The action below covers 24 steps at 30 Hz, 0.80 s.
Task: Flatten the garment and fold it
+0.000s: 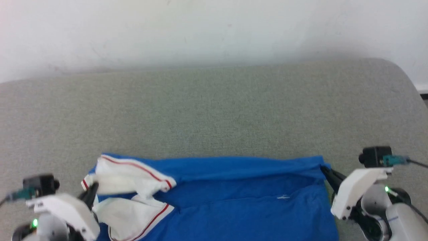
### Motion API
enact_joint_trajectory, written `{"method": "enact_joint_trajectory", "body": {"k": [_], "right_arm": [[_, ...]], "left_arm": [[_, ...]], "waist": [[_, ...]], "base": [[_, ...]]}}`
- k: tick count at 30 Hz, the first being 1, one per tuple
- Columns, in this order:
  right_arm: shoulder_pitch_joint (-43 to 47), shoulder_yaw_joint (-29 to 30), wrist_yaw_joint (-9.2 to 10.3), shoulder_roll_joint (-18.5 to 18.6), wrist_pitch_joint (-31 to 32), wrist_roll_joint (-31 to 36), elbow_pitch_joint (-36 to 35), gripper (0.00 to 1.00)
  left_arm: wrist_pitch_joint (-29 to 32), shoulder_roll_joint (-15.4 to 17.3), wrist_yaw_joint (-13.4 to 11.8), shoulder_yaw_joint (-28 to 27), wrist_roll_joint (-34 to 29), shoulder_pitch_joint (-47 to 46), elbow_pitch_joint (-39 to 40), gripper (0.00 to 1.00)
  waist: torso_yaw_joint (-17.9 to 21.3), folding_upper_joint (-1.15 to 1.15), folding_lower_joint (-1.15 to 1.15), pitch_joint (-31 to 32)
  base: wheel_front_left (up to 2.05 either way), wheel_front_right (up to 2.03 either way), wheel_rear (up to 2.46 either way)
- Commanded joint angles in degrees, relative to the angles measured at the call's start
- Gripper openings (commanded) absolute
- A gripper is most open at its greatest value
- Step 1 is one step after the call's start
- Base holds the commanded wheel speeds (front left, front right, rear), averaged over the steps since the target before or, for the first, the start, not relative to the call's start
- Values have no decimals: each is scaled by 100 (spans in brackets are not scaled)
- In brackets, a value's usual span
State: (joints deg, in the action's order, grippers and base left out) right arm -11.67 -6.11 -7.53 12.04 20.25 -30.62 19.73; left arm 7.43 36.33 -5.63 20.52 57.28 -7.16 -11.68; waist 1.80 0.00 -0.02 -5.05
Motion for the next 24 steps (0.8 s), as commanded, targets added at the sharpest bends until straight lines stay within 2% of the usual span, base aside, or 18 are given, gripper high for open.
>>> {"method": "enact_joint_trajectory", "body": {"k": [1, 5, 8, 9, 10, 11, 12, 13, 16, 19, 24], "right_arm": [[161, 69, 4, -23, -75, -23, -44, 0], [569, 213, 4, -81, -162, -8, -74, 0], [825, 338, 4, -135, -291, 54, -120, 0], [908, 348, 4, -145, -280, 103, -97, 25], [989, 366, 4, -169, -276, 143, -78, 57], [1062, 382, 4, -201, -292, 173, -68, 100], [1141, 395, 4, -228, -317, 205, -62, 100], [1224, 409, 4, -248, -330, 238, -55, 100], [1466, 444, 4, -294, -461, 336, -227, 100], [1713, 452, 4, -290, -560, 372, -687, 100], [1745, 623, 4, -147, -303, 415, -1427, 100]], "left_arm": [[-78, 45, -172, -68, 51, 308, 223, 0], [-167, 82, -600, -179, 155, 1141, 841, 0], [-174, 83, -782, -216, 237, 1549, 1143, 0], [-167, 87, -846, -221, 252, 1657, 1194, 0], [-148, 88, -899, -214, 268, 1759, 1224, 0], [-143, 64, -921, -210, 303, 1842, 1256, 0], [-180, 8, -958, -235, 348, 1906, 1292, 48], [-203, -10, -995, -232, 342, 1956, 1317, 100], [-385, -46, -1063, -243, 235, 2026, 1391, 100], [-830, -114, -1131, -343, -1, 1958, 1467, 100], [-1573, -320, -1266, -556, -305, 1783, 1665, 100]], "waist": [[-82, 0, 2, 187], [-96, 0, 2, 240], [-107, 0, 2, 267], [-95, 0, 2, 287], [-86, 0, 2, 302], [-78, 0, 2, 327], [-78, 0, 2, 343], [-83, 0, 2, 362], [-106, 0, 2, 428], [-137, 0, 2, 461], [-118, 0, 2, 475]], "base": [[0, 0, 0], [0, 0, 0], [0, 0, 0], [0, 0, 0], [0, 0, 0], [0, 0, 0], [0, 0, 0], [0, 0, 0], [0, 0, 0], [0, 0, 0], [0, 0, 0]]}}
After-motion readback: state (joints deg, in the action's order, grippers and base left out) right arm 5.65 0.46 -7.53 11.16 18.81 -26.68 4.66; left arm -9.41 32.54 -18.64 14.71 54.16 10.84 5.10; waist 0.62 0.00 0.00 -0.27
